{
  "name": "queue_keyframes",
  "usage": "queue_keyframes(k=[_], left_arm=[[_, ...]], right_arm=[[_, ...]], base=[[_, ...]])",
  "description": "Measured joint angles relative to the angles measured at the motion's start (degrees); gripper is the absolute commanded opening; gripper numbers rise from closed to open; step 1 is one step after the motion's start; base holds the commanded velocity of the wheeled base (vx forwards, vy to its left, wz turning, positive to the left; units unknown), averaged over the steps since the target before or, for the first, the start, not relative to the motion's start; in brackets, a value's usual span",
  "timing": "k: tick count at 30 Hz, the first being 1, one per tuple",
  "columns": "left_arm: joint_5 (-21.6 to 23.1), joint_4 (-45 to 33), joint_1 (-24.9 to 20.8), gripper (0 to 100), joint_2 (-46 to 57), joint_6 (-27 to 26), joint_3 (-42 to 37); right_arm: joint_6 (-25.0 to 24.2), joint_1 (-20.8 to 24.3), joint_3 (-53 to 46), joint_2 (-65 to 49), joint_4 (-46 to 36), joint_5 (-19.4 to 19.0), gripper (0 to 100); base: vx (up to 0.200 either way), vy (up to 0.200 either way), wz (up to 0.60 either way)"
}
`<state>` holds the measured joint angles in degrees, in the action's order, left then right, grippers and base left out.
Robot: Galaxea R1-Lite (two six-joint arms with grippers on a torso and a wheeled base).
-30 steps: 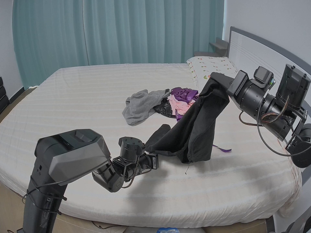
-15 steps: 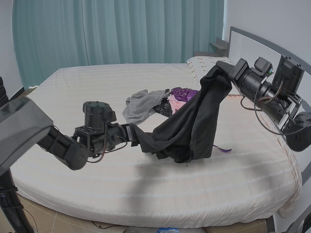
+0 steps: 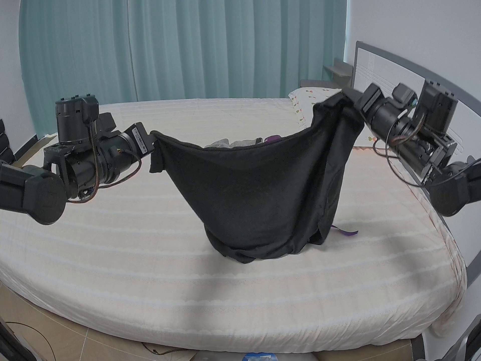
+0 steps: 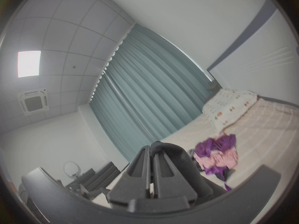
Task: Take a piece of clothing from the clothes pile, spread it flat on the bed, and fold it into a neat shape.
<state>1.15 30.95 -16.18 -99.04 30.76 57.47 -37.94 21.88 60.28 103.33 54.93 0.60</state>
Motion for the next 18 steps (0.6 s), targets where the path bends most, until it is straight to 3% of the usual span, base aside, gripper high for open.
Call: queue_keyframes(k=[7,18], left_arm=[[-0.15,2.95,-2.18,0,-0.28,4.05,-7.52],[-0.28,8.29,-9.97,0,-3.94,10.15,-14.03]], right_arm=[[-4.40,0.94,-8.03,2.65,1.18,-0.93,0],[-5.91,4.68,-16.76,3.78,2.08,-1.85,0]], base=[[0.000,0.000,0.00],[0.000,0.000,0.00]])
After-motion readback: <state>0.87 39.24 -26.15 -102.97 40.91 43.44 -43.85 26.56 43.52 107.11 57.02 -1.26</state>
